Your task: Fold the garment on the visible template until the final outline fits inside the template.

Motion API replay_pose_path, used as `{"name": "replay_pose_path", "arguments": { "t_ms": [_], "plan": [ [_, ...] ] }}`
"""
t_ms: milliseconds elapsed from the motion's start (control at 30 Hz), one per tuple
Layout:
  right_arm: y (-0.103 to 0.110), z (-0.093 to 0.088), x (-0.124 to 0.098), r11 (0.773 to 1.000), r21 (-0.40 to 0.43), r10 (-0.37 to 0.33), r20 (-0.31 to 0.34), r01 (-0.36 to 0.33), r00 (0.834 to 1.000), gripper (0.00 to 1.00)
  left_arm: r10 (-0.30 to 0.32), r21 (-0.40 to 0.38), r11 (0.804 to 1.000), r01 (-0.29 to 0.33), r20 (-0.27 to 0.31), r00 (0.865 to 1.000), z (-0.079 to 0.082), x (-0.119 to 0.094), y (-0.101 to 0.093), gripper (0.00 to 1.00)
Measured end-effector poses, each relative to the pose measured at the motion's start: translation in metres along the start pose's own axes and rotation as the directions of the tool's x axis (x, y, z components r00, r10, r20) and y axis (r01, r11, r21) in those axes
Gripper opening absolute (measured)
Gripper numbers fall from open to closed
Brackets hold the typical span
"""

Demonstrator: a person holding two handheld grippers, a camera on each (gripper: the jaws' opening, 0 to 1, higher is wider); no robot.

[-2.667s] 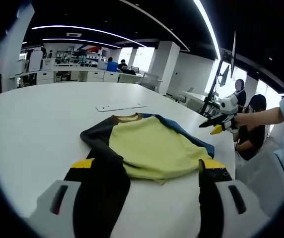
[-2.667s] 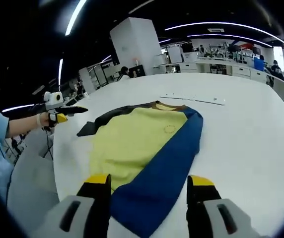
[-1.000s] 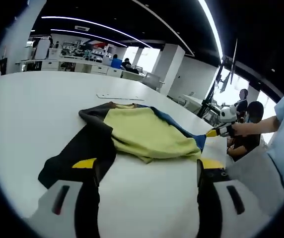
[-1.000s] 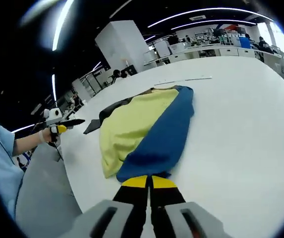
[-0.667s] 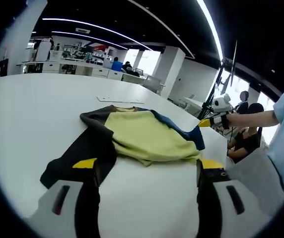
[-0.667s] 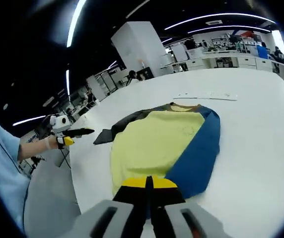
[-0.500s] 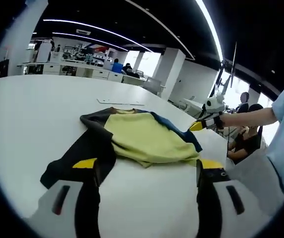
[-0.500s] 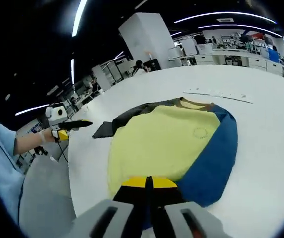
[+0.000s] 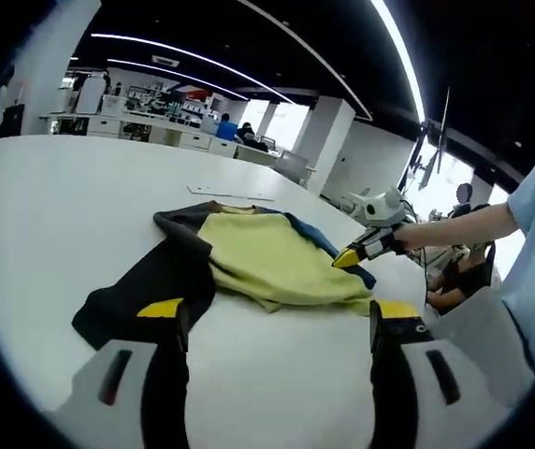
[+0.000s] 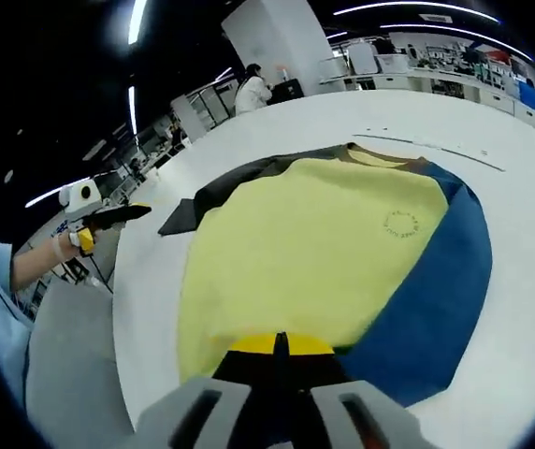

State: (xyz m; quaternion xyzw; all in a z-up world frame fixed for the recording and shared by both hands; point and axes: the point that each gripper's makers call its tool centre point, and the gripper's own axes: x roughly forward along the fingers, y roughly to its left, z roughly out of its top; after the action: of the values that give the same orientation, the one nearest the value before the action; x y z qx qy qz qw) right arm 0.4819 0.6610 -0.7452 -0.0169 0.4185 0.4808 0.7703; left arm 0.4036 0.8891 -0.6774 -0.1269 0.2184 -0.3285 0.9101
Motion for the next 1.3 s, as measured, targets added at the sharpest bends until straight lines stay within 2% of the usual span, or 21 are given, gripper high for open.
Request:
{"name": "replay_pose_path", "arguments": {
  "t_ms": [67,133,167,300,400,500,567,600,867,1067,1167,1233,1300],
  "plan": [
    [-0.001,0.003,-0.006,0.999,0.032,-0.016,0.021,0.015,1.0,0.03,-0.004,-0.001,1.0,0.004,0.002,1.0,0.001,0.002,-0.001,0.77],
    [0.002,0.012,-0.014,0.999,0.035,-0.001,0.078,-0.002,0.997,0.12,-0.009,0.001,1.0,0.009,0.001,1.0,0.001,0.004,-0.002,0.77],
    [0.001,0.012,-0.018,0.999,0.038,-0.008,0.082,0.005,0.997,0.16,-0.012,0.0,1.0,0.012,0.001,1.0,0.001,0.005,-0.003,0.77],
    [-0.003,0.016,-0.037,0.997,-0.037,-0.059,0.124,0.064,0.991,0.33,-0.02,-0.008,1.0,0.02,0.011,1.0,0.003,0.008,-0.005,0.77],
    [0.0,0.012,-0.049,0.996,-0.049,-0.071,0.126,0.077,0.989,0.35,-0.028,-0.007,1.0,0.028,0.015,0.999,0.005,0.01,-0.007,0.77],
    [0.0,0.005,-0.057,0.996,-0.038,-0.078,0.127,0.084,0.989,0.31,-0.035,-0.005,0.999,0.035,0.007,0.999,0.004,0.011,-0.008,0.77],
    [-0.001,-0.001,-0.059,0.996,-0.029,-0.076,0.118,0.08,0.99,0.2,-0.036,-0.005,0.999,0.036,0.005,0.999,0.003,0.012,-0.008,0.76],
    [-0.002,-0.003,-0.059,0.997,-0.014,-0.075,0.119,0.077,0.99,0.17,-0.038,-0.007,0.999,0.038,0.005,0.999,0.003,0.012,-0.008,0.76],
    [-0.018,-0.017,-0.047,0.993,0.067,-0.102,0.097,0.095,0.99,0.18,-0.038,-0.01,0.999,0.038,0.004,0.999,0.003,0.011,-0.009,0.76],
    [-0.02,-0.018,-0.034,0.992,0.081,-0.099,0.075,0.093,0.992,0.17,-0.018,-0.021,1.0,0.019,0.012,1.0,0.002,0.003,-0.004,0.76],
    [-0.019,-0.02,-0.03,0.992,0.092,-0.089,0.068,0.082,0.994,0.11,-0.011,-0.024,1.0,0.011,0.016,1.0,0.001,0.0,-0.002,0.76],
    [-0.015,-0.019,-0.03,0.992,0.109,-0.068,0.073,0.059,0.995,0.0,-0.006,-0.027,1.0,0.007,0.015,1.0,0.001,-0.002,-0.002,0.76],
    [-0.012,-0.017,-0.032,0.991,0.127,-0.063,0.085,0.051,0.994,0.0,-0.004,-0.029,1.0,0.004,0.017,1.0,0.0,-0.002,-0.001,0.76]
  ]
}}
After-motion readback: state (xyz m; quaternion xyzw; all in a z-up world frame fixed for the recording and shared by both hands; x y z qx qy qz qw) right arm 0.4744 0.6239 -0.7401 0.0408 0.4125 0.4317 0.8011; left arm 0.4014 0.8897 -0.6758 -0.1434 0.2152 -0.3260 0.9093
